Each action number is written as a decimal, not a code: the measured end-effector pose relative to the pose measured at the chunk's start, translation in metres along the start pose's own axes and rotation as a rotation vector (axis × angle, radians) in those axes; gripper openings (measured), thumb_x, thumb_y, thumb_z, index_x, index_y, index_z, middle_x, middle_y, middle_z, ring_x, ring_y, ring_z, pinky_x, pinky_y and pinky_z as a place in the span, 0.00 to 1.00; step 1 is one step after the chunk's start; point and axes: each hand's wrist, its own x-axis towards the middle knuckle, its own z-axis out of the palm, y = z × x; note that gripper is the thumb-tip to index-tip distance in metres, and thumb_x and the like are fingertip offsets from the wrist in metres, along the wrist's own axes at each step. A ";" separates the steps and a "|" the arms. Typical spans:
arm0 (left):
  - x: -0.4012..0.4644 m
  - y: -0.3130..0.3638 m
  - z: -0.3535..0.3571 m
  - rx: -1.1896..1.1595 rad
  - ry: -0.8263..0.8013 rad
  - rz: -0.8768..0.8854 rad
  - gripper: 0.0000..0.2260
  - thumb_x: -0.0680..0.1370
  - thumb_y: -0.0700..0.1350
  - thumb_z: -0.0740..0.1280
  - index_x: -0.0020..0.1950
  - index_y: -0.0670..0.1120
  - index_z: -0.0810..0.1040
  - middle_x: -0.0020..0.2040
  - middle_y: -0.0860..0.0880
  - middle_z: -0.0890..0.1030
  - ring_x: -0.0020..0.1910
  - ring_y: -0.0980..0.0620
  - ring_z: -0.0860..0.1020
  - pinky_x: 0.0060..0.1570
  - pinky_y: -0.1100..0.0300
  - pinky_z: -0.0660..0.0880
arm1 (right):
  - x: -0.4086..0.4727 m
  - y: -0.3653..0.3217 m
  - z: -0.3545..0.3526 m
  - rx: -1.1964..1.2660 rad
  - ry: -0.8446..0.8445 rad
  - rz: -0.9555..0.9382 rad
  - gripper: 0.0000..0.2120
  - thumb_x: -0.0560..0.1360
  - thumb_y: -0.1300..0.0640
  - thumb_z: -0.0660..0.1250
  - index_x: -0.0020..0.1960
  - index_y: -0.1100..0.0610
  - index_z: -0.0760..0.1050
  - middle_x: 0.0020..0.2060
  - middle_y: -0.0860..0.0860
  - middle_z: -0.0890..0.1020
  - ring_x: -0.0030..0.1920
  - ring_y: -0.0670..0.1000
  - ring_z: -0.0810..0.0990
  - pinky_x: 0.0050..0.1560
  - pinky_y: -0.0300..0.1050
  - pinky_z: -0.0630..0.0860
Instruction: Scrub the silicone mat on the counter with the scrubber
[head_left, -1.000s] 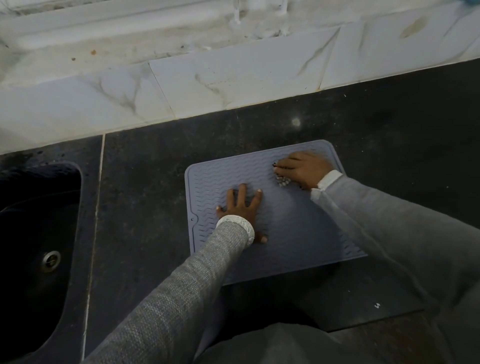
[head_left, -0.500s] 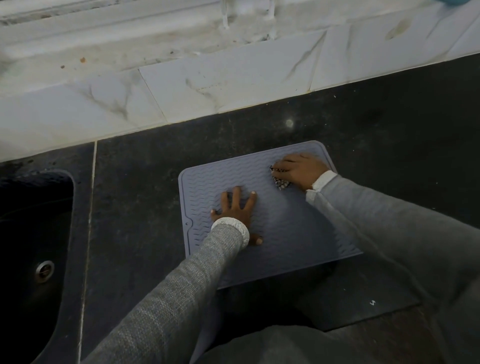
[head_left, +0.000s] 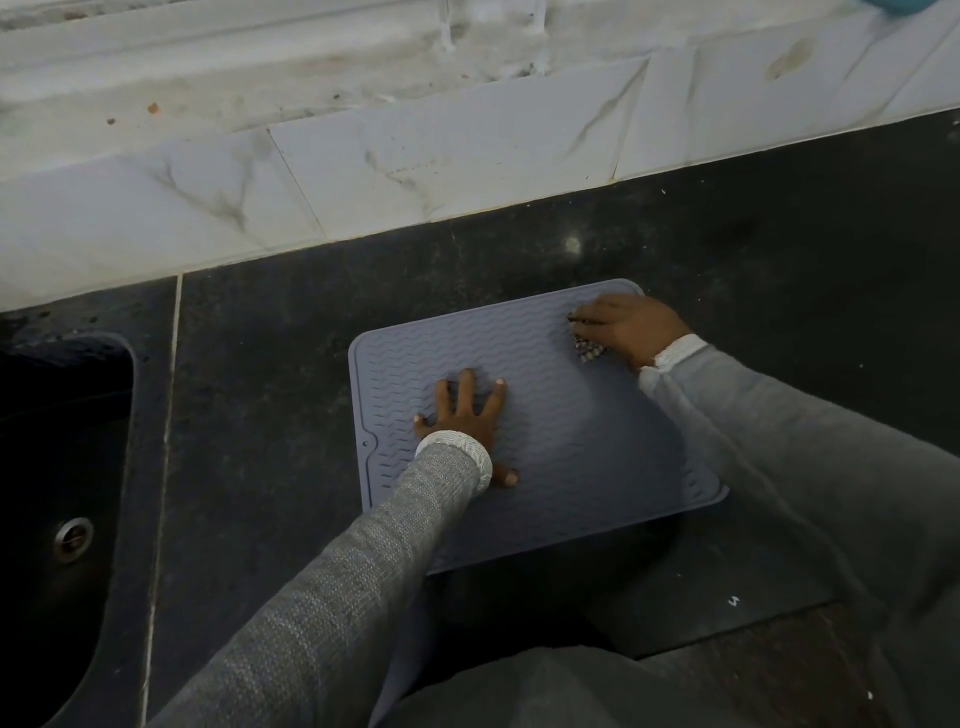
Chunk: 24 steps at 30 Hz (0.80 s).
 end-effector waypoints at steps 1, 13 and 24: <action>0.000 0.000 0.000 -0.001 0.000 0.002 0.54 0.66 0.61 0.73 0.75 0.58 0.35 0.75 0.46 0.32 0.73 0.37 0.34 0.67 0.30 0.49 | -0.002 -0.002 0.005 -0.055 -0.030 -0.029 0.24 0.78 0.59 0.60 0.73 0.48 0.60 0.74 0.47 0.60 0.74 0.52 0.58 0.71 0.52 0.59; -0.002 0.002 -0.001 0.011 -0.006 -0.004 0.54 0.66 0.61 0.73 0.74 0.58 0.34 0.75 0.46 0.32 0.73 0.37 0.34 0.68 0.30 0.49 | -0.027 0.026 -0.002 0.043 -0.023 0.122 0.24 0.77 0.57 0.62 0.72 0.47 0.62 0.74 0.46 0.62 0.73 0.53 0.60 0.69 0.52 0.63; 0.001 -0.001 0.003 0.000 0.005 0.005 0.54 0.66 0.61 0.73 0.74 0.58 0.34 0.75 0.47 0.31 0.73 0.37 0.34 0.67 0.30 0.48 | -0.045 0.041 0.007 -0.141 -0.240 0.141 0.28 0.78 0.51 0.60 0.74 0.43 0.53 0.75 0.43 0.56 0.74 0.51 0.55 0.72 0.54 0.59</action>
